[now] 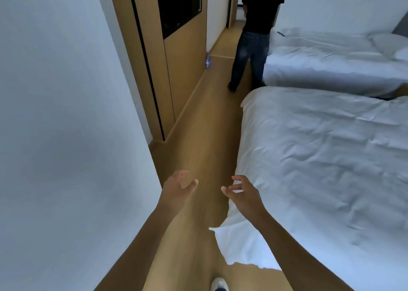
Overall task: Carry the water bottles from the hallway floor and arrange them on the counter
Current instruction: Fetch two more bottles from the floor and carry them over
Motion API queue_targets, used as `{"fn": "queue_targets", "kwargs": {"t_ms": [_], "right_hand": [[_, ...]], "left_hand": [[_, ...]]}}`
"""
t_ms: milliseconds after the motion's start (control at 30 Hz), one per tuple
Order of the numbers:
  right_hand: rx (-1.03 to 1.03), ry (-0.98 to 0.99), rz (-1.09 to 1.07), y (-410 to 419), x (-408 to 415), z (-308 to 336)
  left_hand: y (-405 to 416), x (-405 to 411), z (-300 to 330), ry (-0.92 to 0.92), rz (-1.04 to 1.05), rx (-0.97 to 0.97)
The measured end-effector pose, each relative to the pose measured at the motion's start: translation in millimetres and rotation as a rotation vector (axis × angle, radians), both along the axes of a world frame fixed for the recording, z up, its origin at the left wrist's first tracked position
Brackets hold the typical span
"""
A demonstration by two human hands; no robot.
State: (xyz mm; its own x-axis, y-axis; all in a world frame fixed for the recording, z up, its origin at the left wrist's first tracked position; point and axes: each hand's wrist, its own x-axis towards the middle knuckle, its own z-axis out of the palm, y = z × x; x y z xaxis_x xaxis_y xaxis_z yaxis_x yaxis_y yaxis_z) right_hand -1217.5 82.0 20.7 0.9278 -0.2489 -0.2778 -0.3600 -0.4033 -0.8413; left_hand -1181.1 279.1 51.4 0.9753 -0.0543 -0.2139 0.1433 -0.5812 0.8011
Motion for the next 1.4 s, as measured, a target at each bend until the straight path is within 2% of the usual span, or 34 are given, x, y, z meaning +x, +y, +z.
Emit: {"fn": "queue_targets", "kwargs": {"t_ms": [133,400,833,1067,1233,1400], "right_hand": [[-0.008,-0.016,0.018,-47.1,72.7,0.9],[0.036,0.024,0.006,-100.6,203.8,-23.4],[0.026,0.028,-0.034,-169.0,507.0,-33.7],[0.001,0.030,-0.021,-210.4,631.0,-38.1],[0.024,0.058,-0.014,-258.5,731.6,-48.8],[0.033,0.065,0.037,-322.9,846.9,-46.3]], "left_hand": [[-40.6,68.0,7.5,-0.028,0.001,0.021],[-89.1,200.1,-8.9,0.034,-0.004,0.051],[-163.9,506.8,-11.9,0.038,-0.010,-0.019],[-202.2,636.9,-23.7,0.058,-0.027,0.017],[-251.3,735.2,-37.2,0.080,-0.055,0.045],[-318.9,848.9,-38.5,0.068,0.003,0.026]]}}
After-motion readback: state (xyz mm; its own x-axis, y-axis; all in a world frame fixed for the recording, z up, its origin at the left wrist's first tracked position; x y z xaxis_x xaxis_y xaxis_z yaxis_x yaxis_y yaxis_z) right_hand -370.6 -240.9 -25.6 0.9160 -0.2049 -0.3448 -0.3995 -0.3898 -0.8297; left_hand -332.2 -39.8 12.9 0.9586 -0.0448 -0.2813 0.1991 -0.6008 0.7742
